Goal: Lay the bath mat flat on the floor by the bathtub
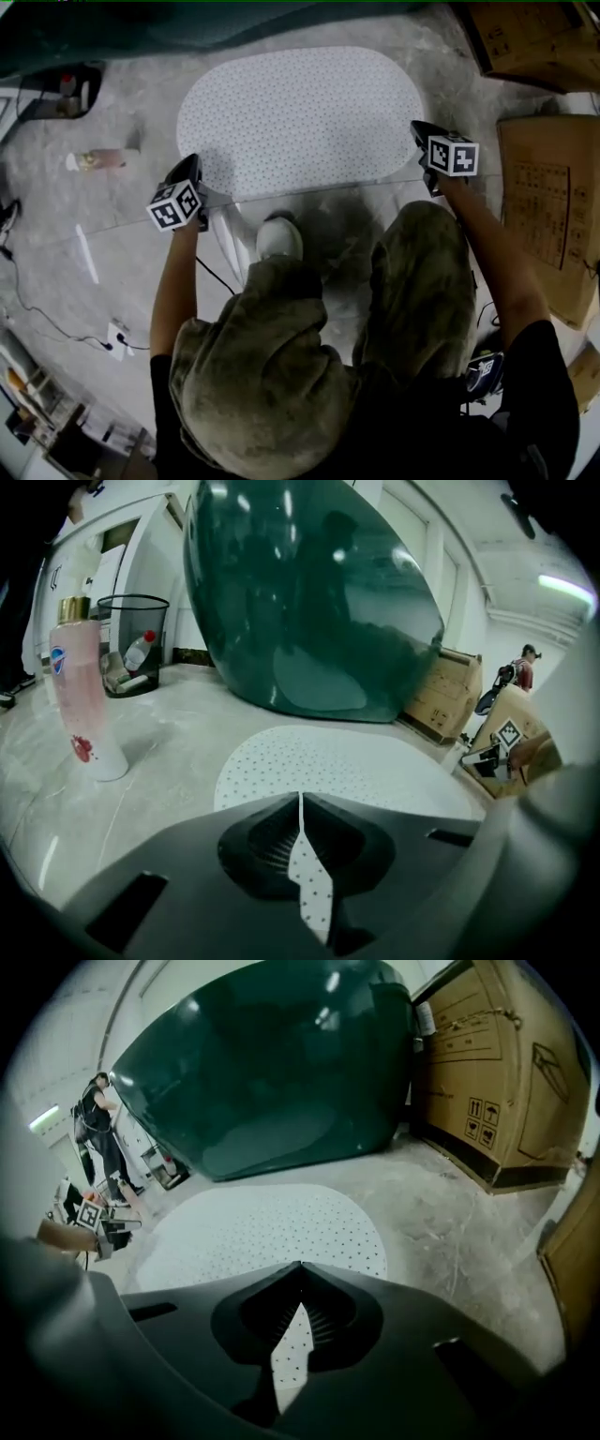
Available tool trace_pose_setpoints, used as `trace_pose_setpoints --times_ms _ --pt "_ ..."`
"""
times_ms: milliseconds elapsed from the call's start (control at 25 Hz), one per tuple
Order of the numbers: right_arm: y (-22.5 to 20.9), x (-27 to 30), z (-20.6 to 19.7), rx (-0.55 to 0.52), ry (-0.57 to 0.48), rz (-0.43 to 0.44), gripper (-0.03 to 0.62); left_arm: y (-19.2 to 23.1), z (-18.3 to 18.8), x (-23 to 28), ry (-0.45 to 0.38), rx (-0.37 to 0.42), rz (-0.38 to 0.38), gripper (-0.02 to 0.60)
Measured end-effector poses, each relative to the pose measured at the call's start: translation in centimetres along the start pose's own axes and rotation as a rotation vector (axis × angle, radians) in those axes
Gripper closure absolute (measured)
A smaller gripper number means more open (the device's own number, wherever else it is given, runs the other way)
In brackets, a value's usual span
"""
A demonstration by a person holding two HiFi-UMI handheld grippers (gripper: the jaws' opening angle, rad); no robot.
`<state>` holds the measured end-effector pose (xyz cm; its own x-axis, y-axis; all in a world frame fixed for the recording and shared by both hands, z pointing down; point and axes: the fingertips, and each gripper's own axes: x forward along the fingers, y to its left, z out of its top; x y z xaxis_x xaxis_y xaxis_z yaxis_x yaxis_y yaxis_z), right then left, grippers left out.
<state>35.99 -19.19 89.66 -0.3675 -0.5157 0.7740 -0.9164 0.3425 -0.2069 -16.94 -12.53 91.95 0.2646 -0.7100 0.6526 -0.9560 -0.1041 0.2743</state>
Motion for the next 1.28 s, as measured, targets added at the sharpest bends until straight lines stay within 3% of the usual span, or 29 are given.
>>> trace_pose_setpoints --times_ms 240,400,520,640,880,1080,1280 --pt "-1.1 -1.0 2.2 0.067 -0.069 -0.015 0.571 -2.7 3.0 1.4 -0.018 0.033 -0.018 0.551" --pt "-2.3 -2.4 2.0 0.189 -0.072 -0.06 0.571 -5.7 4.7 1.5 -0.011 0.025 -0.031 0.551" --pt "-0.8 -4.7 0.6 0.234 -0.02 -0.088 0.571 -9.6 6.2 -0.3 0.016 -0.029 -0.07 0.552" --pt "3.0 -8.1 -2.4 0.233 0.102 -0.076 0.571 -13.3 6.6 -3.9 0.099 -0.028 -0.116 0.551" --pt "9.9 -16.2 -3.7 0.026 0.341 -0.033 0.571 -17.2 11.1 -10.7 0.195 0.056 -0.172 0.551" --pt "13.1 -24.0 -1.8 0.062 0.418 -0.028 0.571 -20.6 15.0 -17.0 0.27 0.097 -0.213 0.551" --pt "16.0 -29.5 3.5 0.055 0.443 -0.019 0.571 -23.9 19.2 -23.1 0.366 0.283 -0.346 0.551"
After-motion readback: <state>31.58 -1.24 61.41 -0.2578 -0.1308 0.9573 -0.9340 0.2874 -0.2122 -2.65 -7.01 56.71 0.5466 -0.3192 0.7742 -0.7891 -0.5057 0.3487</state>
